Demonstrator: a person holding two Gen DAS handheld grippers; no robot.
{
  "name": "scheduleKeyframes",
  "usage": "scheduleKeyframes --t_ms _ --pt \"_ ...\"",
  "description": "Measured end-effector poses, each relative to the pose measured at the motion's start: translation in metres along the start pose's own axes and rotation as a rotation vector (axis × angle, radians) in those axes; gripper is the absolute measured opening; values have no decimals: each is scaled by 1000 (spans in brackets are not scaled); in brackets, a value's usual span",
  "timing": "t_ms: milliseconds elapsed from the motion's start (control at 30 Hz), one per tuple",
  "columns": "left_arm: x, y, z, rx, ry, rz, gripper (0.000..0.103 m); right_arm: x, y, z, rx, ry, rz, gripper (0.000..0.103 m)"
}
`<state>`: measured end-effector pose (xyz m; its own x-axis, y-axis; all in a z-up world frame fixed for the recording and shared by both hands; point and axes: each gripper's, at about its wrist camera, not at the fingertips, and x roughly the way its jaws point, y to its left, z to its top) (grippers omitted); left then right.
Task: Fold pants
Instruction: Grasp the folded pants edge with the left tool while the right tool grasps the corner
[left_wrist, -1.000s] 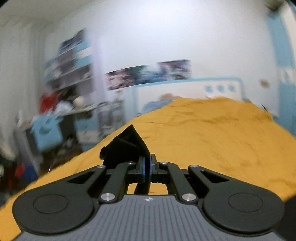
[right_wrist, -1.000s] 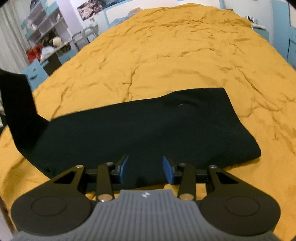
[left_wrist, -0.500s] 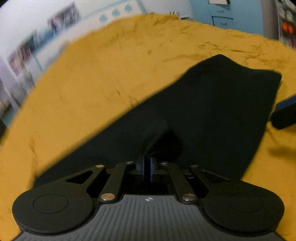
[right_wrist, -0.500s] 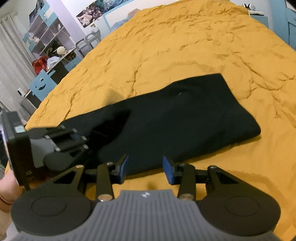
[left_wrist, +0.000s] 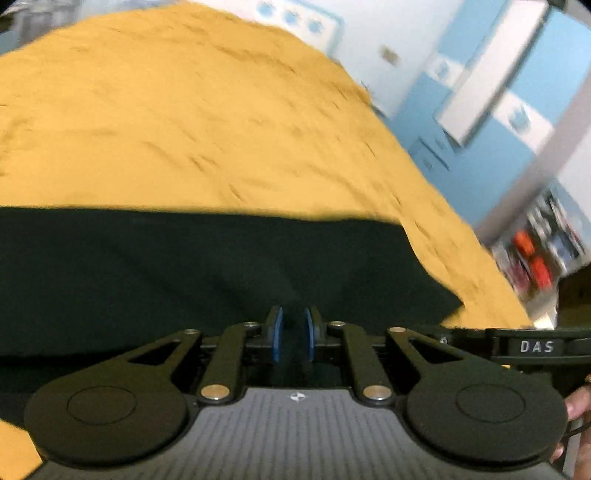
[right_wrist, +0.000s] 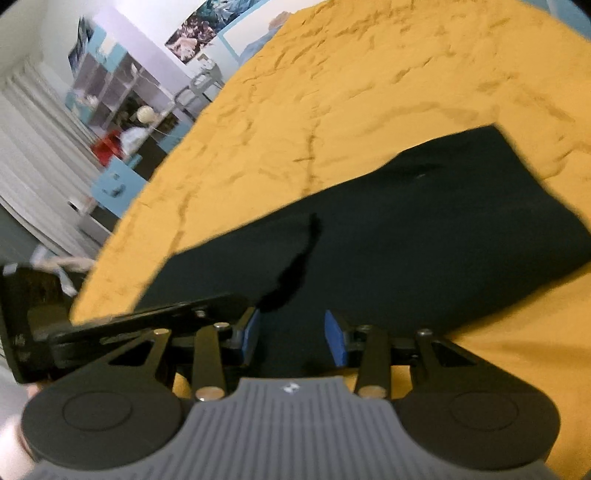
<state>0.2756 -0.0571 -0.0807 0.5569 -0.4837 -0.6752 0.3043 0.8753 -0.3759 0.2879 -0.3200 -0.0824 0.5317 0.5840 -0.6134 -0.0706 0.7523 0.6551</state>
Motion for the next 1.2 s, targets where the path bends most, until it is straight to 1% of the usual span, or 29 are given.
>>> scheduleKeyframes --t_ms 33,67,133,267,333,433,500,567,600,633,667,733,833,900,967,1033,1100,1200 --pt "-6 8 3 -8 -31 43 15 8 -2 4 42 8 32 43" --pt "-11 19 8 -9 -60 107 15 15 -4 7 79 17 58 46" --pt "-18 38 11 -24 -83 187 15 35 -10 16 153 42 88 46" --pt "-30 74 11 -103 -114 243 15 71 -20 28 234 101 78 47" --pt "-28 83 13 -139 -128 272 15 88 -25 31 260 140 76 47" --pt "-32 101 11 -199 -144 286 15 109 -30 32 300 169 85 46" --pt "-32 105 13 -232 -151 288 15 119 -30 34 317 181 94 40" --pt "-37 110 15 -249 -156 295 15 128 -30 35 327 189 100 27" --pt "-40 112 13 -255 -159 298 15 131 -30 36 340 191 100 22" --pt "-42 115 12 -261 -164 301 15 133 -31 36 350 191 98 9" --pt "-45 116 12 -264 -168 304 15 133 -30 37 352 190 101 7" --pt "-52 121 11 -270 -182 316 15 128 -22 38 315 179 92 5" --pt "-64 129 10 -277 -197 344 15 118 7 51 175 154 61 3" --pt "-70 135 11 -284 -204 362 15 111 30 62 79 159 43 3" --pt "-77 139 11 -286 -215 380 15 102 56 80 -11 169 36 2" --pt "-83 140 11 -290 -220 390 15 84 74 100 -73 162 38 2" --pt "-87 142 11 -291 -221 388 15 60 93 120 -138 135 40 2" --pt "-88 141 12 -286 -220 381 15 24 104 146 -205 107 13 2"
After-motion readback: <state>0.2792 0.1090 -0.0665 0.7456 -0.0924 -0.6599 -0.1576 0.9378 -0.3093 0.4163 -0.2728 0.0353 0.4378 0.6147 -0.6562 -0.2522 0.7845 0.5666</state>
